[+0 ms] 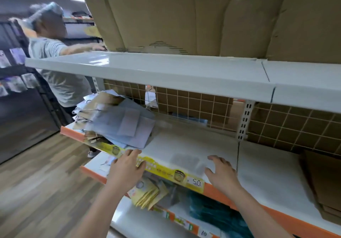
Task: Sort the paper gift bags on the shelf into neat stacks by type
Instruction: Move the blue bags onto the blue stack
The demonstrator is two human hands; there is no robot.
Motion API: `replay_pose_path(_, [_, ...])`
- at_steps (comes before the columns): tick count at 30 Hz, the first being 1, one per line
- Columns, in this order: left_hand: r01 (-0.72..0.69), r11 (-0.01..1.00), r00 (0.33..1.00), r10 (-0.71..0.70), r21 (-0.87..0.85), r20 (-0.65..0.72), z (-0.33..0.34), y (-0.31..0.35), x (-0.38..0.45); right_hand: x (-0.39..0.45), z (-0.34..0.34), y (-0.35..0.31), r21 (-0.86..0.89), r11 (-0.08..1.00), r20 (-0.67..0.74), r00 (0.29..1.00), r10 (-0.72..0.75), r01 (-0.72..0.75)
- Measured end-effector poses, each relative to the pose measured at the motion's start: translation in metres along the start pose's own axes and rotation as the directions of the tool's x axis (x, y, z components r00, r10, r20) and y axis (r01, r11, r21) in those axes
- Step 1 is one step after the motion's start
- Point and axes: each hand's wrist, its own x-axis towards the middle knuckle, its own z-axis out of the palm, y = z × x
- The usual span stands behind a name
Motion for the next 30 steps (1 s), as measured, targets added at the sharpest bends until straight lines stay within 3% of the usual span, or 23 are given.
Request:
replay_pose_path(17, [0.215, 0.974, 0.976, -0.211, 0.076, -0.053, -0.004, -0.115, 0.123, 0.112, 0.067, -0.091, -0.040, 0.998, 0.136, 0.990, -0.032, 0.038])
replay_pose_path(26, [0.397, 0.912, 0.918, -0.392, 0.105, -0.067, 0.012, -0.181, 0.189, 0.131, 0.101, -0.126, -0.037, 0.995, 0.118, 0.988, 0.101, -0.097])
replay_pose_path(30, [0.392, 0.907, 0.920, -0.391, 0.154, -0.036, 0.014, -0.206, 0.220, 0.143, 0.122, -0.155, -0.019, 0.989, 0.094, 0.984, 0.150, -0.149])
